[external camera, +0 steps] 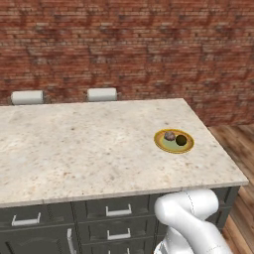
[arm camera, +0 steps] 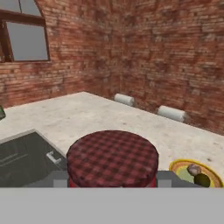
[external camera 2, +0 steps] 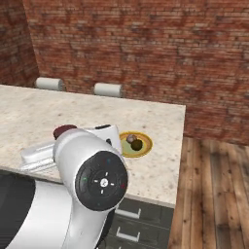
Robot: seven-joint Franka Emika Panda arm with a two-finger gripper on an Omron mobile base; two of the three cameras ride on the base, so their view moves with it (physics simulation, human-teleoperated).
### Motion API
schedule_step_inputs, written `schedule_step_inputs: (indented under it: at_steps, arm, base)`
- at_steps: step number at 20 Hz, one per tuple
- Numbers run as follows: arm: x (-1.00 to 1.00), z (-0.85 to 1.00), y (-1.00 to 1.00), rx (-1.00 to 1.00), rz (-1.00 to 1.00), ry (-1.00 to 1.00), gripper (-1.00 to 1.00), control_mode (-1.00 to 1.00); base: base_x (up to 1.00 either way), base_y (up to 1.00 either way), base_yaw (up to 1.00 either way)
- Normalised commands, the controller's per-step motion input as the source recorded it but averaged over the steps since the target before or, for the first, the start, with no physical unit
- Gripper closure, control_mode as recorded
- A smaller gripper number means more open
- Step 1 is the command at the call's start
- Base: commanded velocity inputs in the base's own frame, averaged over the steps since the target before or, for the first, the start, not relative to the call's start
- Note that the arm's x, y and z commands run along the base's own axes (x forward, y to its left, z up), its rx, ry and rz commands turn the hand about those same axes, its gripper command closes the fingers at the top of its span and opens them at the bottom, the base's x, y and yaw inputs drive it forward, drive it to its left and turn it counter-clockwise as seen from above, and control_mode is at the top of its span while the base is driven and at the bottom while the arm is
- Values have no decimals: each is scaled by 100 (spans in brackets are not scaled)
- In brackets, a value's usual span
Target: Pick the avocado and bread from the counter and place them on the plate. Then pick the jam from the cabinet and place it next to the plate. Lastly close the cabinet door.
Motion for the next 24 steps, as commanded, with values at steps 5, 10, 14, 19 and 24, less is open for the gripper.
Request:
schedule_step_inputs:
  at_steps: [5,10,14,19,24]
  arm:
    - [34,-14,-28,-3,21,0,100,-100]
    - [34,-46,-24,-9,17,-9,100,-100]
    - [29,-58,-16,-13,12,-15,100,-100]
    - [31,-43,-15,-9,3,-9,100,-100]
    - [36,-22,-3,-1,0,-2,100,-100]
  base:
    - [0,0,0]
    - [0,0,0]
    - [0,0,0]
    - [0,0,0]
    - [0,0,0]
